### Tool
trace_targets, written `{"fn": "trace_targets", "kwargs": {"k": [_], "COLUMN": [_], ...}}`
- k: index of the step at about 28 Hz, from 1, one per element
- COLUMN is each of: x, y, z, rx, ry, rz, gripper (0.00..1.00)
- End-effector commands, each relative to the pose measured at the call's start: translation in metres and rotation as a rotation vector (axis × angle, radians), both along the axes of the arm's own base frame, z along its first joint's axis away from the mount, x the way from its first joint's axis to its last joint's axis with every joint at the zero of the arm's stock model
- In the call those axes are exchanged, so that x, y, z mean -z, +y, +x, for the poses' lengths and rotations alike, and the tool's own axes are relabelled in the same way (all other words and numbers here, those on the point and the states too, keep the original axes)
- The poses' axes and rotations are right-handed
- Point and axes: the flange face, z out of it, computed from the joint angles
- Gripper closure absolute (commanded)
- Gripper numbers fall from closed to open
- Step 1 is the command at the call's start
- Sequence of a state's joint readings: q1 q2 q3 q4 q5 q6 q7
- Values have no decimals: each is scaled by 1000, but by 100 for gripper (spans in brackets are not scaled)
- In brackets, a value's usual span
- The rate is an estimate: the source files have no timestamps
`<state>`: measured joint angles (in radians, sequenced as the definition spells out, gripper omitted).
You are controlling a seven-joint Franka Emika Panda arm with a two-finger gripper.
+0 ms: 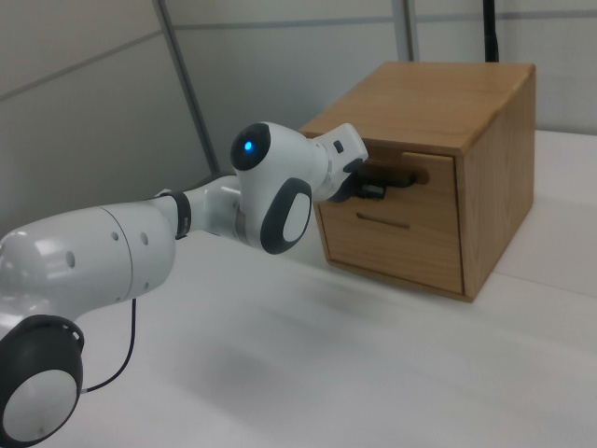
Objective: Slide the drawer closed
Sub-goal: 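Push the drawer front with the gripper into the wooden cabinet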
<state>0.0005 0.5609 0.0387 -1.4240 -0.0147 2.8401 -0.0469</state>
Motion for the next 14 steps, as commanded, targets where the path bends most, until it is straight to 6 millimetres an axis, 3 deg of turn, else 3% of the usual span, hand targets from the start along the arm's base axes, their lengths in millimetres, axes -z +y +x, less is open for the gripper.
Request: {"fn": "trace_targets", "kwargs": {"k": [1,8,12,14], "x": [2,4,-11,-22], "y": [7,10,7,5], "z": [6,7,2,-5], "rx": [-5,-9,-8,-10], "ry": [-90,-103,-63,49], "rz": [27,32,27,20], "gripper": [100,100,100,100]}}
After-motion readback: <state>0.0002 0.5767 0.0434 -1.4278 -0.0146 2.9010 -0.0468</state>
